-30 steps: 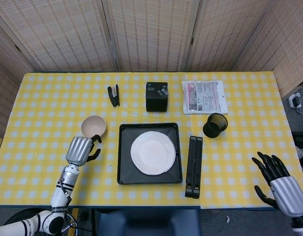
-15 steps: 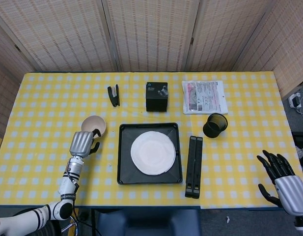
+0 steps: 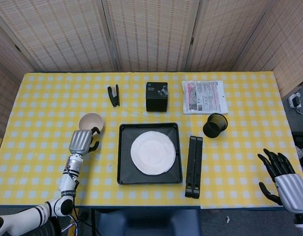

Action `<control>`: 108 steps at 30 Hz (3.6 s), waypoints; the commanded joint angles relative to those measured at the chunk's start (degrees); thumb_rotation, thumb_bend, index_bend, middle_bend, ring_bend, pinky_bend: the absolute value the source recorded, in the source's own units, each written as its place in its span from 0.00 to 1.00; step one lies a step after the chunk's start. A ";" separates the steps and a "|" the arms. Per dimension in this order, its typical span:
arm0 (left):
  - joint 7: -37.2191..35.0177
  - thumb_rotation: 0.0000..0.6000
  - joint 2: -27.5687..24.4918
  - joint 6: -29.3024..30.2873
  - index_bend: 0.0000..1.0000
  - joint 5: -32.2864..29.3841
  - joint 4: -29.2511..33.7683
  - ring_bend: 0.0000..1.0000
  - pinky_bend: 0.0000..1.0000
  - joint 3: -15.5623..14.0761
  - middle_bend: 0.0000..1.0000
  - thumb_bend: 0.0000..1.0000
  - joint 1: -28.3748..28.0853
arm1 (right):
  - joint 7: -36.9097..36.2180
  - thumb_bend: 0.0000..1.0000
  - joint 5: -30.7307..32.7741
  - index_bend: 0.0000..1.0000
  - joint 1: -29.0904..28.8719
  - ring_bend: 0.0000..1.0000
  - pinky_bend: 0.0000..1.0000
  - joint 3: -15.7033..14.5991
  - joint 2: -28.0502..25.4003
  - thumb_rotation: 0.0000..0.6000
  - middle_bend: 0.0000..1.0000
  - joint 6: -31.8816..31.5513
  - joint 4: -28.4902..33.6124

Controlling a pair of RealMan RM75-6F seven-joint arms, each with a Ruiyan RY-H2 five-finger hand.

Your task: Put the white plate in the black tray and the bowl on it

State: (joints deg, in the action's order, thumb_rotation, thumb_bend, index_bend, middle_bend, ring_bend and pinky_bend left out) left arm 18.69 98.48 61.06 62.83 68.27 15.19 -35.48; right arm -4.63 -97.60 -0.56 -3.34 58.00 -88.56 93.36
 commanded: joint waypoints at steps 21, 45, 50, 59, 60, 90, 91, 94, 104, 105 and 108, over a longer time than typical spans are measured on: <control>-6.44 1.00 5.28 -5.27 0.54 -0.38 -16.29 1.00 1.00 0.40 1.00 0.41 -3.46 | 1.02 0.43 2.35 0.00 -0.13 0.00 0.00 0.88 0.21 1.00 0.00 0.76 0.42; -11.61 1.00 1.25 2.61 0.68 9.07 -9.44 1.00 1.00 -3.24 1.00 0.49 -0.99 | 2.25 0.43 1.46 0.00 -0.58 0.00 0.00 0.39 0.57 1.00 0.00 1.73 0.67; -7.61 1.00 -5.11 2.84 0.68 7.58 7.20 1.00 1.00 -3.03 1.00 0.49 0.54 | 1.82 0.43 -0.50 0.00 -0.41 0.00 0.00 -0.40 0.34 1.00 0.00 0.95 0.87; 3.47 1.00 -11.34 1.27 0.68 4.03 28.19 1.00 1.00 -3.70 1.00 0.49 -0.36 | -0.35 0.43 -3.86 0.00 0.27 0.00 0.00 -1.79 -0.33 1.00 0.00 -1.37 0.19; 5.01 1.00 -11.26 1.52 0.68 3.69 29.36 1.00 1.00 -3.77 1.00 0.49 -0.61 | -0.68 0.43 -4.15 0.00 0.38 0.00 0.00 -1.89 -0.44 1.00 0.00 -1.71 0.09; 21.75 1.00 4.49 -2.82 0.68 -6.49 20.11 1.00 1.00 -2.44 1.00 0.49 -14.31 | -4.28 0.43 -2.08 0.00 2.36 0.00 0.00 -2.04 -1.72 1.00 0.00 -4.20 -1.79; 21.64 1.00 4.84 -3.11 0.68 -6.83 19.82 1.00 1.00 -2.41 1.00 0.49 -14.55 | -4.38 0.43 -1.75 0.00 2.39 0.00 0.00 -1.97 -1.76 1.00 0.00 -4.08 -1.82; 21.84 1.00 5.75 -3.29 0.68 -6.89 19.11 1.00 1.00 -2.33 1.00 0.49 -15.43 | -4.50 0.43 -1.33 0.00 2.51 0.00 0.00 -1.91 -1.86 1.00 0.00 -3.92 -1.94; 22.74 1.00 9.64 -4.86 0.68 -7.71 14.16 1.00 1.00 -2.93 1.00 0.49 -18.05 | -4.70 0.43 -0.77 0.00 3.40 0.00 0.00 -1.72 -1.89 1.00 0.00 -4.79 -2.10; 22.73 1.00 9.78 -5.04 0.68 -7.80 13.82 1.00 1.00 -3.01 1.00 0.49 -18.18 | -4.76 0.43 -0.72 0.00 3.47 0.00 0.00 -1.69 -1.91 1.00 0.00 -4.88 -2.16; 22.93 1.00 10.13 -5.36 0.68 -8.02 12.78 1.00 1.00 -3.33 1.00 0.49 -18.54 | -4.97 0.43 -0.67 0.00 3.59 0.00 0.00 -1.66 -1.97 1.00 0.00 -4.95 -2.33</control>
State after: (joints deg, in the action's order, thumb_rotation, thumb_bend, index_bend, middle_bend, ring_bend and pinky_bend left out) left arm 41.53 108.46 55.80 54.90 81.26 11.97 -53.88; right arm -9.61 -98.26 3.03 -4.99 56.04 -93.51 91.03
